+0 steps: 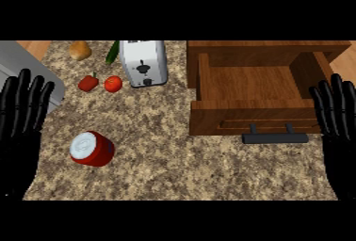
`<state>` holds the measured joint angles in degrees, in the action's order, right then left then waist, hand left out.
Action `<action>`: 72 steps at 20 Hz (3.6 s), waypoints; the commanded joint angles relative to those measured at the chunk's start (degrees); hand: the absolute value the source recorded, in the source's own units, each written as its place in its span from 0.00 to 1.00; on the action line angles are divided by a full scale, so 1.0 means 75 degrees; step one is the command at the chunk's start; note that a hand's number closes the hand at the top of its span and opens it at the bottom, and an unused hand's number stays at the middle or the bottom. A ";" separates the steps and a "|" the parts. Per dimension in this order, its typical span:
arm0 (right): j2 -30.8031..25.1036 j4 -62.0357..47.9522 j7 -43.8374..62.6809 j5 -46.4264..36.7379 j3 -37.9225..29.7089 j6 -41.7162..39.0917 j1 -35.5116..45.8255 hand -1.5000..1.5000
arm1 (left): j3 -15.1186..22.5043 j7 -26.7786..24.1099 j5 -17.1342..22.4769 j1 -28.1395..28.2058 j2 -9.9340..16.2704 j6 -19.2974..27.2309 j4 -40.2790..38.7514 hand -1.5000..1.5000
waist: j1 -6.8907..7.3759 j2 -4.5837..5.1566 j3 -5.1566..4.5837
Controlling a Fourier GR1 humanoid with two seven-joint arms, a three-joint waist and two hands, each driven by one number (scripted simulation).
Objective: Pick up the can, place it into the drawer and close the drawer
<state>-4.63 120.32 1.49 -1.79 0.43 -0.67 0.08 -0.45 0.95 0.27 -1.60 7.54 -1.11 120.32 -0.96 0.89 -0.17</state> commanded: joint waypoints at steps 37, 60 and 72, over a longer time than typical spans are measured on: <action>-0.0177 0.0057 0.0811 0.0820 -0.1502 -0.0776 -0.1637 0.00 | -0.0488 0.1813 0.0426 0.1323 -0.0296 -0.0609 -0.0472 0.00 | 0.0121 -0.0123 0.0021; 0.0346 0.0278 0.0430 0.0438 -0.1460 -0.1239 -0.2088 0.00 | -0.1204 -0.0576 -0.0096 0.0654 -0.0298 -0.0607 -0.3782 0.00 | 0.0100 -0.0121 0.0021; 0.0540 -0.0044 0.0191 0.0440 -0.1480 -0.1340 -0.1998 0.00 | -0.1419 -0.2281 -0.0358 0.0900 -0.0162 -0.0824 -0.5501 0.00 | 0.0105 -0.0123 0.0021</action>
<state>-2.42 116.82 2.26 2.13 -12.44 -10.93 -12.93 -11.36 -11.56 -0.87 4.46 6.87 -7.62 83.35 -0.10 -0.01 0.00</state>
